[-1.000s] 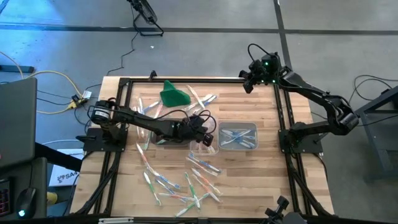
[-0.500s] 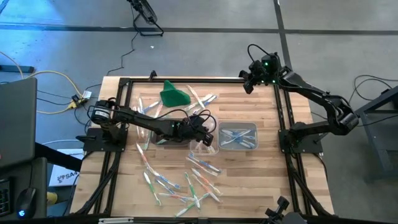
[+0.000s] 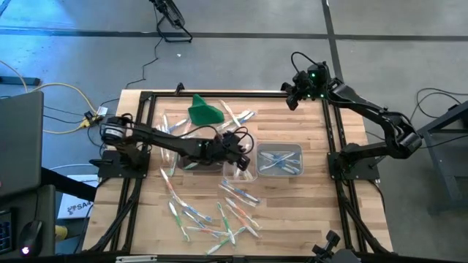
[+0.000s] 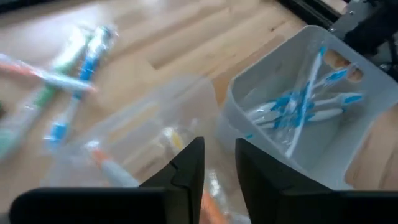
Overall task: Pick & Place Toothbrushes
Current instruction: Put the orange toothbrush into the transparent bin
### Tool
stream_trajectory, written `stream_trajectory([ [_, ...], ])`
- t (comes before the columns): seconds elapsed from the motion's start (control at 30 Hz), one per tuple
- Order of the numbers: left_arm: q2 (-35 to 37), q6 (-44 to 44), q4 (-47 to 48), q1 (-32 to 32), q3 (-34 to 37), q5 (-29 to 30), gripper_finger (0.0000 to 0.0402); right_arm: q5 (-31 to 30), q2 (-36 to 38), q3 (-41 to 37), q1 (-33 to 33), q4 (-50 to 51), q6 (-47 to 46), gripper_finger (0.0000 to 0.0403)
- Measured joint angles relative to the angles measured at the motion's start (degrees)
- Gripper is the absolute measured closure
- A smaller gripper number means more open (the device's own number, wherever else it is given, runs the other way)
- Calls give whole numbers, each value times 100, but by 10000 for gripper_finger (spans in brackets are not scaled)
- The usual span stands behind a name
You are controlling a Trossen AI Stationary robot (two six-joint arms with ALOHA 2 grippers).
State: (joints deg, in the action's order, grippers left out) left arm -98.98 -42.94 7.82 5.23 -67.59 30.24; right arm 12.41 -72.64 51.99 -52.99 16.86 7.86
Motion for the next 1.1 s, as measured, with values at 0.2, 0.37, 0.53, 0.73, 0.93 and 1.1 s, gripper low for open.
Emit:
stream_trajectory([
  [0.2,454,684,106,0,-2,272,344,-2,0,0,-2,54,16,401],
  [0.37,783,1209,310,-2,-5,445,367,0,2,0,0,80,109,401],
  [0.53,873,1953,347,-2,9,804,385,-2,2,0,-1,77,111,401],
  [0.73,890,2025,265,-2,4,1366,400,-2,2,0,-2,79,111,401],
  [0.93,890,2132,266,-2,4,1409,399,-2,2,0,-2,77,111,401],
  [1.1,890,2172,280,2,4,1406,399,-2,1,0,-2,77,110,401],
])
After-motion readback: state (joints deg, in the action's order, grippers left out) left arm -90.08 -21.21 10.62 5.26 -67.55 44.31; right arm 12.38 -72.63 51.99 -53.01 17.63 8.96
